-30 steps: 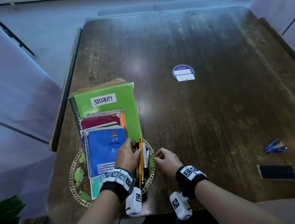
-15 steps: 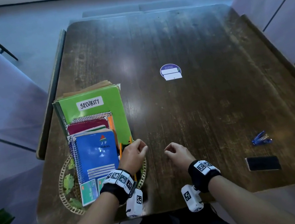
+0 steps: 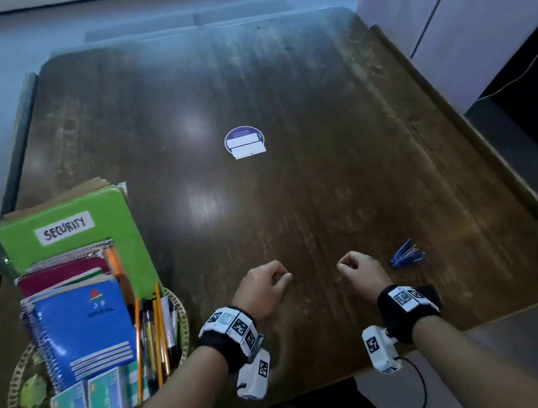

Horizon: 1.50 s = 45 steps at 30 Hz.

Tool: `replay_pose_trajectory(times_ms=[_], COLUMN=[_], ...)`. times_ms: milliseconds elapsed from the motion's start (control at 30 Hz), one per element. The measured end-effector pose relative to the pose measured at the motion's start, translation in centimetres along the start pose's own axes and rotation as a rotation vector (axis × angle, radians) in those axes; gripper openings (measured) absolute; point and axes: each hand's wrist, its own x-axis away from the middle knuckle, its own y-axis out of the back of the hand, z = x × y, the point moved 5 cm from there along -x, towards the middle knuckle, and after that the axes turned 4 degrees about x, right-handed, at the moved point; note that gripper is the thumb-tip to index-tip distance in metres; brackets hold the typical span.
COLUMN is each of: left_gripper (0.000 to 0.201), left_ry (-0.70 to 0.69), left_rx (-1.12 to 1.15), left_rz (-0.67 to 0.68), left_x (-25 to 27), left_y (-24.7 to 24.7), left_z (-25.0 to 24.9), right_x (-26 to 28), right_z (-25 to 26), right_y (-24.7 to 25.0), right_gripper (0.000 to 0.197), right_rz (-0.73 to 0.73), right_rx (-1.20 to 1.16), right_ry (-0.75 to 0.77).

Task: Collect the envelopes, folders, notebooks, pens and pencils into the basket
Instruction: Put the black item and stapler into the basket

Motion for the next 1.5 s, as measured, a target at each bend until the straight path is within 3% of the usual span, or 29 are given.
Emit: replay_pose_trajectory(times_ms=[133,233,367,467,633,767,933,1100,1300,1500], left_gripper=[0.015,0.034,0.052,0.057,0.059,0.05,0.034,0.027,0.027,0.035], left_ry=[0.008,-0.014,-0.05,-0.057,0.011,0.033,-0.017,-0.083,-0.117,-0.059], left_rx=[-0.017,-0.109,-0.186,-0.204,-0.271,-0.362,-0.364,-0.177,-0.067,-0.1], left_rz=[0.096,0.228,0.284,0.248,0.248,0.227,0.177,0.176,0.103,-0.091], left_x=[-3.4,-6.4,-10.3,-12.6,-14.6,-15.2,-15.4,-12.9,-6.6,-0.5], left_y=[-4.9,-9.4,-15.1,-18.7,-23.1,-24.0,-22.2,-16.6,-7.7,1.5], left_z=[-4.5,-7.6,-10.8,-12.3,-12.6,-12.8,-12.7,-10.8,-5.3,1.8], right_x=[-2.0,-3.6,-5.6,-7.1,-9.0,-10.0,-9.7,-7.5,-3.4,-0.8], right_z=[-5.3,-9.0,-12.8,-15.0,-15.6,-14.5,-13.5,-9.6,-1.6,8.8], right_y=[4.6,7.2,9.8,10.6,9.9,9.0,8.5,7.8,3.1,-5.1], right_gripper=[0.008,0.026,0.065,0.079,0.077,0.054,0.045,0.049,0.052,0.058], right_rz=[-0.095,-0.125,-0.041,0.089,0.153,0.13,0.128,0.191,0.381,0.389], right_rx=[0.134,0.343,0.511,0.522,0.473,0.434,0.333,0.187,0.099,0.132], right_ry=[-0.012,-0.008,-0.031,-0.046,0.016,0.06,0.079,0.182,0.277,0.403])
